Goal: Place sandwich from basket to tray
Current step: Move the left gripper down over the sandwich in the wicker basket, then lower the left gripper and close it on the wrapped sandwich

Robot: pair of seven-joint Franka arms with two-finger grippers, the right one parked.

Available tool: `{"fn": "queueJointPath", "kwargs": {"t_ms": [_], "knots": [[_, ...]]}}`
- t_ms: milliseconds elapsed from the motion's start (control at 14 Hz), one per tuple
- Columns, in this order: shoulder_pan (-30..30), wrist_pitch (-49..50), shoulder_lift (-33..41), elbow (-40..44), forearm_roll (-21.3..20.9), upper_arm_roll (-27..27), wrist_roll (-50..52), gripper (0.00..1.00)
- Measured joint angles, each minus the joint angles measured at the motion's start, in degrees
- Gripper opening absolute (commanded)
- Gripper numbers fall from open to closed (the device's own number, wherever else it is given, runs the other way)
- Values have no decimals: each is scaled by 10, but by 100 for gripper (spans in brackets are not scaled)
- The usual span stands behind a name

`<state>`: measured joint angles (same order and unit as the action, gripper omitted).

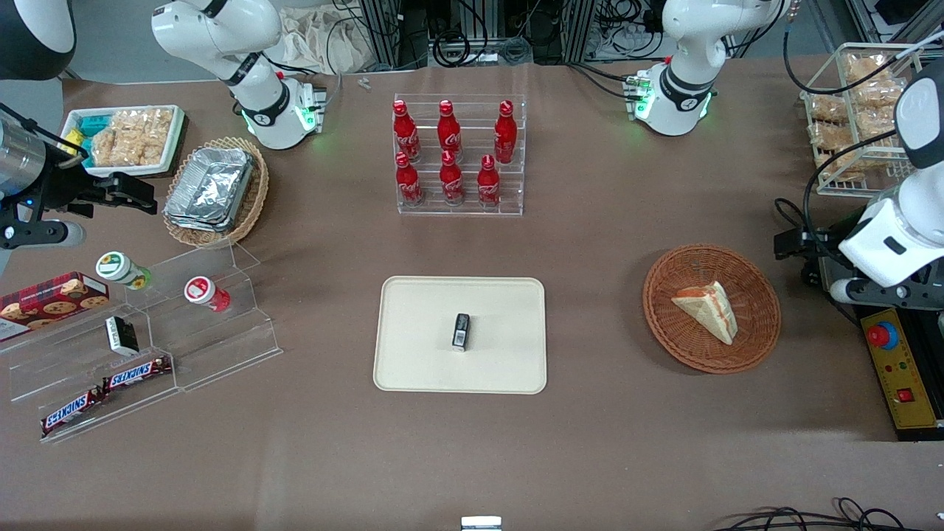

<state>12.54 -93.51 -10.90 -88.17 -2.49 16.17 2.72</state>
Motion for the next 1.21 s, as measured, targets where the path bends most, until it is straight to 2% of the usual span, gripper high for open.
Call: {"fn": "queueJointPath", "kwargs": {"t_ms": [214,571,1214], "knots": [[0,-51,-20,-21,0,-1,96,100],[-2,-196,-37,-136,-3,-2,315,100],[-3,-302,-45,-248,-44,-1,413,100]]}}
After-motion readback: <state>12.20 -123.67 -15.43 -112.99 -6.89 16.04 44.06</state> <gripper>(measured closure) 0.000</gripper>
